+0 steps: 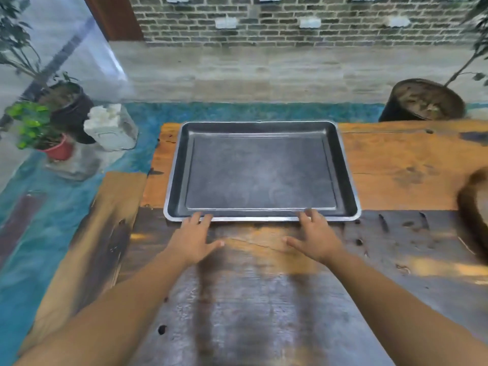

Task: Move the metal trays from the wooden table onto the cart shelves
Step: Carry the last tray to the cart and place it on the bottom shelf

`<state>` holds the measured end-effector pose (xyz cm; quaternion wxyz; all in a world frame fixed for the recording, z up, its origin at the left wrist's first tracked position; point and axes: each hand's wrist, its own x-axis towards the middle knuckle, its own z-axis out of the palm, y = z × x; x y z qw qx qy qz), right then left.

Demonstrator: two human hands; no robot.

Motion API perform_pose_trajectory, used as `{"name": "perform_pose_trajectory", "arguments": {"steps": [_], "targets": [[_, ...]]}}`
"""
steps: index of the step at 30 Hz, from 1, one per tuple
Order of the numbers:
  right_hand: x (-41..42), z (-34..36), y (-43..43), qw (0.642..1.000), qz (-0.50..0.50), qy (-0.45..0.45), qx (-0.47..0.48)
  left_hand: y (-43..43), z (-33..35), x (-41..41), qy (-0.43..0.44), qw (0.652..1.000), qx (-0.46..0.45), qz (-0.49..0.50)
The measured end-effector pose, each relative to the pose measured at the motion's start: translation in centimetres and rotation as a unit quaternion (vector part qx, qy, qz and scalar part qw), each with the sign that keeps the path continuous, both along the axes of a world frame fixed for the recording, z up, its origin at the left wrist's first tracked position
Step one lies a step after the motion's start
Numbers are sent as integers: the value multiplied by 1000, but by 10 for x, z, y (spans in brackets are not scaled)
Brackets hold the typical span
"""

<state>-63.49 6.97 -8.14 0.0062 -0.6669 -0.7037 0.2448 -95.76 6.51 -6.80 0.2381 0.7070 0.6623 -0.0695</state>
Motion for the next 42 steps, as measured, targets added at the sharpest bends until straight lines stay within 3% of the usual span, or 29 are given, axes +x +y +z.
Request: {"name": "perform_pose_trajectory", "arguments": {"steps": [5, 12, 16, 19, 23, 42], "targets": [[16, -30, 52, 994, 57, -90, -18, 49, -38, 4, 26, 999, -6, -26], [29, -67, 92, 983, 67, -114, -129, 95, -71, 1, 46, 997, -57, -20], [30, -81, 89, 979, 68, -145, -123, 96, -88, -6, 36, 994, -99, 6], [30, -81, 90, 978, 72, -146, -131, 91, -91, -5, 63, 991, -115, -34], [30, -76, 87, 976, 74, -138, -151, 82, -90, -2, 71, 992, -104, -31], [11, -66, -104, 972, 57, -121, -192, -103, -79, -19, 88, 983, -154, -52]]}}
